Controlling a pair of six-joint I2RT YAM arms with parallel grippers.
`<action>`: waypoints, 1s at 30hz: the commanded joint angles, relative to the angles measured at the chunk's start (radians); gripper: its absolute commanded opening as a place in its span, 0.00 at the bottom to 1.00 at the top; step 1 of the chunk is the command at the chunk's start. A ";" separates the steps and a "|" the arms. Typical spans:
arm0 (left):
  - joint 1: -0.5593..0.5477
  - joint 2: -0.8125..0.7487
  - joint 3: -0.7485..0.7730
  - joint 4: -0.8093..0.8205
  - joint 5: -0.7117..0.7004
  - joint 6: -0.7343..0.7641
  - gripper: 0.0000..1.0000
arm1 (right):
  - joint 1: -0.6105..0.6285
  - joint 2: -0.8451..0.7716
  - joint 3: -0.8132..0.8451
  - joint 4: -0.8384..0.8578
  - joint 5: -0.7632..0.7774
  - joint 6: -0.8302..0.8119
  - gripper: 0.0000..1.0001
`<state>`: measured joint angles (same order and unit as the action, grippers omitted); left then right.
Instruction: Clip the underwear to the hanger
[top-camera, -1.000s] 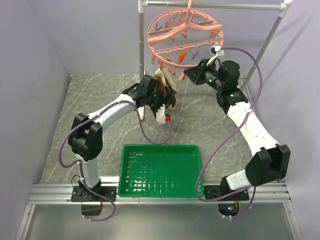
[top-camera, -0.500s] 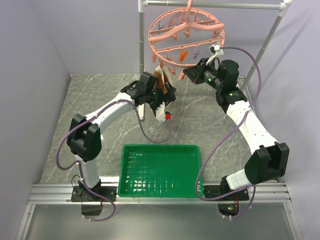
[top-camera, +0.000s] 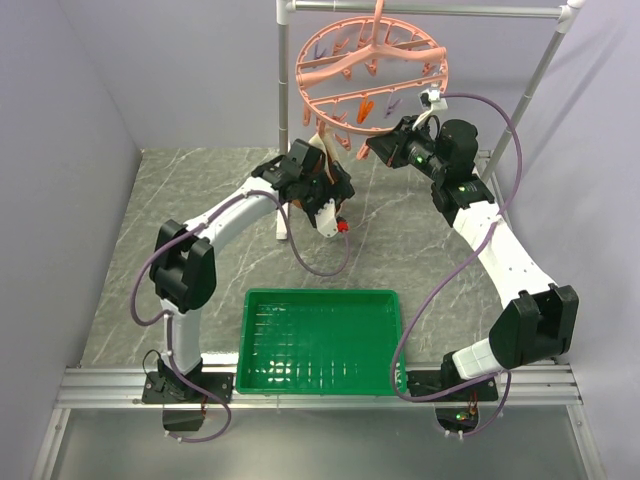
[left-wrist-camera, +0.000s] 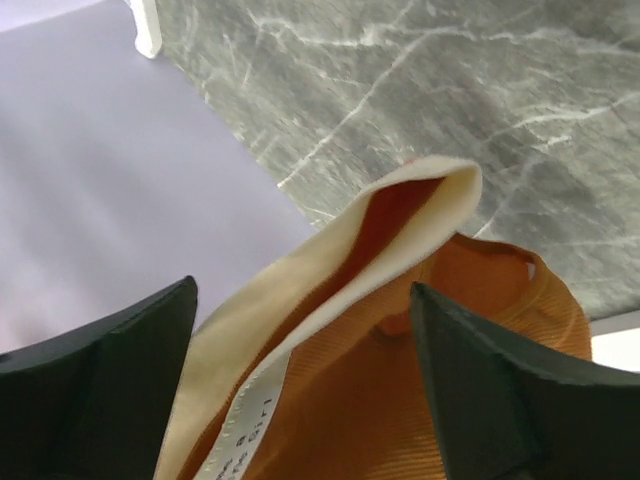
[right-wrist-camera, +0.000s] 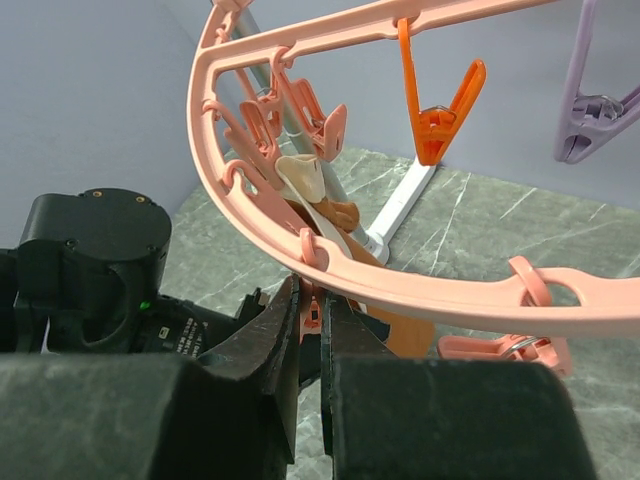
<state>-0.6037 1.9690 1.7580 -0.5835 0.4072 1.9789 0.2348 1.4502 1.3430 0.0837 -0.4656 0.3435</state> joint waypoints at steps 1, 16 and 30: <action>-0.004 0.021 0.055 -0.038 -0.042 0.356 0.88 | -0.006 -0.019 0.028 0.060 -0.015 -0.004 0.00; -0.001 0.079 0.277 -0.314 0.094 0.180 0.00 | -0.009 -0.031 0.012 0.068 -0.008 -0.009 0.00; 0.036 0.013 0.316 -0.124 0.334 -0.557 0.00 | -0.009 -0.042 0.007 0.067 -0.010 -0.028 0.00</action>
<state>-0.5800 2.0411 2.0289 -0.7856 0.6453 1.6306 0.2348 1.4494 1.3411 0.0925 -0.4656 0.3386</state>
